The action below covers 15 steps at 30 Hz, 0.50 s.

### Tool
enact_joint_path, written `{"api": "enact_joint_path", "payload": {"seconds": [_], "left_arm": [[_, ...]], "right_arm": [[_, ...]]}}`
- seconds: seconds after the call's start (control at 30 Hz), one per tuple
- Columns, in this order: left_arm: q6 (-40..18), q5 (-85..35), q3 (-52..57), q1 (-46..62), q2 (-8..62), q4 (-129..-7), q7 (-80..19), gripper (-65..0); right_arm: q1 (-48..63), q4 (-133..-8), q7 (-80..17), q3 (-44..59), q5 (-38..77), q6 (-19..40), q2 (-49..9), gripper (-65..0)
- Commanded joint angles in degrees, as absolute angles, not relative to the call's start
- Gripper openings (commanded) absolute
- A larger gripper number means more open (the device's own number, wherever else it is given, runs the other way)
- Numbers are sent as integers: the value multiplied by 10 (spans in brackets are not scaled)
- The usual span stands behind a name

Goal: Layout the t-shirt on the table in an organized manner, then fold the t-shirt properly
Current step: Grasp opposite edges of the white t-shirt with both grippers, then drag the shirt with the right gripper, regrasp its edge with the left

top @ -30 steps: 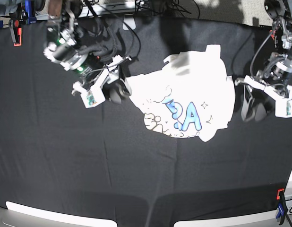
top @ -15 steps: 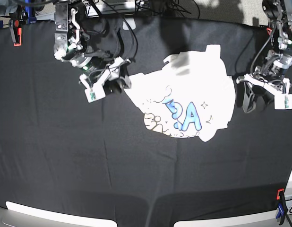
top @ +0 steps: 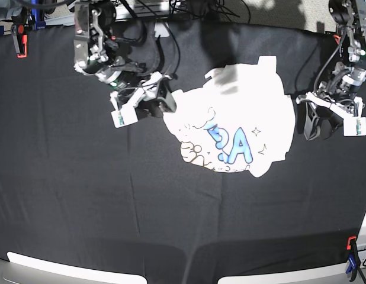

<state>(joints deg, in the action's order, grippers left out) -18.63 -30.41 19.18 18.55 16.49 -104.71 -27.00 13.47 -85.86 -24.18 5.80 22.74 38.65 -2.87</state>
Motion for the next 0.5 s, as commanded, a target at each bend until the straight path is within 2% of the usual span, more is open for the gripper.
{"api": "enact_joint_path", "payload": {"seconds": [0.0, 0.03, 0.13, 0.47], "left_arm": [[-189, -312, 194, 182, 170, -1057, -255, -420], [-189, -312, 194, 182, 170, -1057, -255, -420], [-189, -312, 194, 182, 170, -1057, -254, -420], [-189, -312, 194, 182, 170, -1057, -254, -420]], "right_arm": [[129, -867, -238, 59, 240, 399, -26, -435], [129, -867, -241, 59, 240, 399, -24, -468], [128, -867, -244, 60, 240, 399, -24, -650], [127, -868, -245, 64, 240, 399, -39, -650]]}}
